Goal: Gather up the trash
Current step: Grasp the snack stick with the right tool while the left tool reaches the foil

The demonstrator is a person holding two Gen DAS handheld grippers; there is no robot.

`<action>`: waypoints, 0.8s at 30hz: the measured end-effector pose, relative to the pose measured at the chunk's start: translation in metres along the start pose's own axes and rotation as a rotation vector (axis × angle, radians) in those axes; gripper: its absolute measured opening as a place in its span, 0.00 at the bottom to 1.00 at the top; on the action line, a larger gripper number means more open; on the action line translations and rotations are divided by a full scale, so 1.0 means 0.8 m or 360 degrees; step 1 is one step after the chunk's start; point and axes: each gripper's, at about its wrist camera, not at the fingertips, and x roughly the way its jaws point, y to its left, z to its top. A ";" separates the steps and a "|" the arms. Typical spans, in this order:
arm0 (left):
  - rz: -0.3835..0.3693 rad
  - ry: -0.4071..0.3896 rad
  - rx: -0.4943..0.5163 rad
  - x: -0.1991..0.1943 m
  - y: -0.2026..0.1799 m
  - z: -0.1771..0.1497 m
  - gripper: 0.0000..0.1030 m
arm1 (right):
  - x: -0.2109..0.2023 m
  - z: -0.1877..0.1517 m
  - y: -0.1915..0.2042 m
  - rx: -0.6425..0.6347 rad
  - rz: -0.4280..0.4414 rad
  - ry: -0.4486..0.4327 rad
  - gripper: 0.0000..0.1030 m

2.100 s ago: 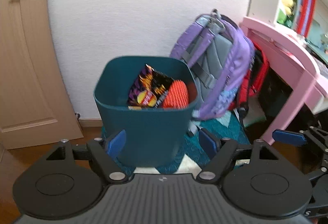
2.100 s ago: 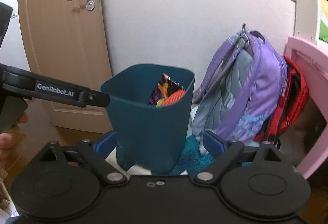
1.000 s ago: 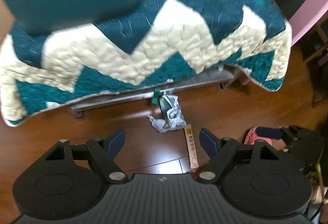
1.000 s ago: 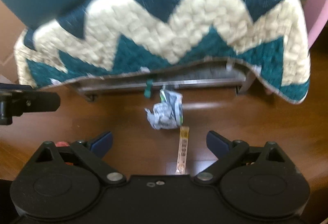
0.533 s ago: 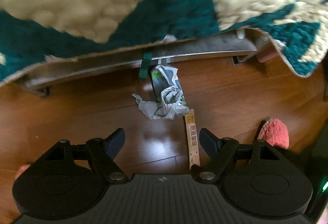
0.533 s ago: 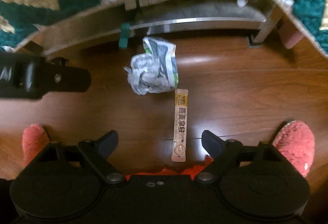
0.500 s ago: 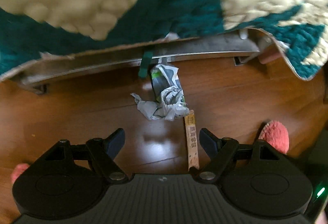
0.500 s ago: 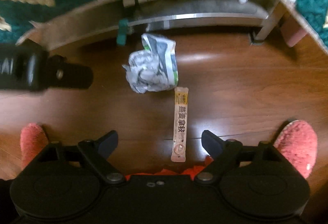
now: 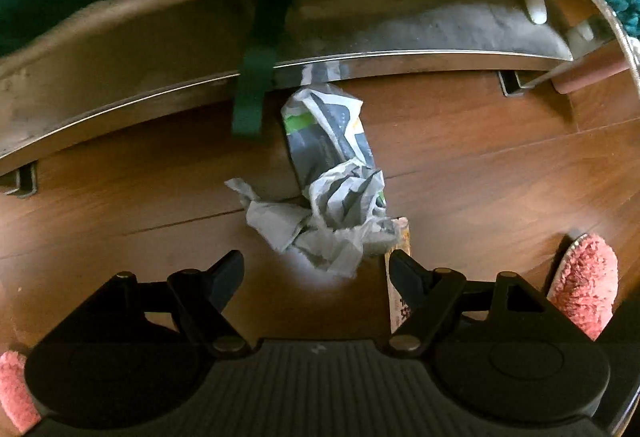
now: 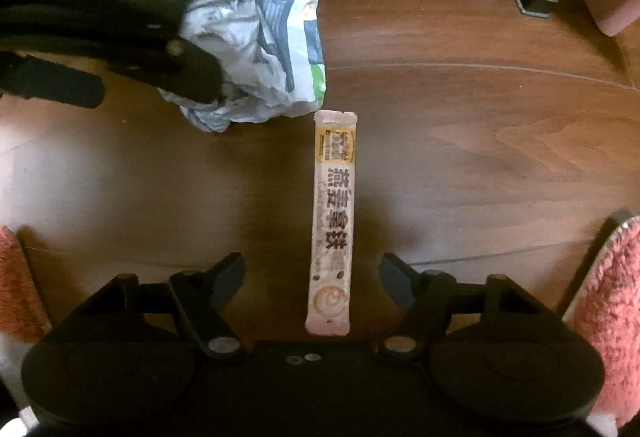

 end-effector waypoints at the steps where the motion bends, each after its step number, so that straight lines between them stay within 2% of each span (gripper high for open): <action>1: -0.0006 -0.0004 0.0002 0.003 0.000 0.001 0.77 | 0.003 0.000 0.001 -0.0005 -0.0011 -0.0003 0.66; 5: -0.0008 -0.0014 0.0028 0.014 -0.003 0.005 0.77 | 0.013 -0.003 0.008 -0.0010 -0.0036 -0.0025 0.60; 9: 0.0008 -0.0015 0.0043 0.024 -0.005 0.005 0.76 | 0.019 -0.006 0.012 -0.0032 -0.0071 -0.0033 0.49; 10: 0.0007 -0.0019 0.0042 0.025 -0.006 0.005 0.71 | 0.021 -0.007 0.013 -0.0037 -0.0079 -0.0031 0.43; 13: -0.0021 0.0002 0.0044 0.030 -0.006 0.004 0.49 | 0.026 -0.009 0.012 -0.0040 -0.0100 -0.0021 0.38; 15: -0.0031 0.0004 0.0035 0.033 -0.005 0.003 0.48 | 0.024 -0.011 0.013 -0.0053 -0.0115 -0.0039 0.37; 18: -0.0071 0.0016 -0.0005 0.035 -0.001 0.002 0.41 | 0.024 -0.011 0.018 -0.0071 -0.0135 -0.0033 0.37; 20: -0.0088 0.0016 -0.0023 0.033 0.004 0.001 0.34 | 0.024 -0.010 0.022 -0.0082 -0.0166 -0.0016 0.33; 21: -0.0090 0.0018 -0.0027 0.032 0.006 0.000 0.31 | 0.023 -0.009 0.022 -0.0080 -0.0185 -0.0011 0.25; 24: -0.0091 0.0016 -0.0025 0.029 0.010 -0.003 0.27 | 0.029 -0.004 0.027 -0.0054 -0.0175 0.0010 0.22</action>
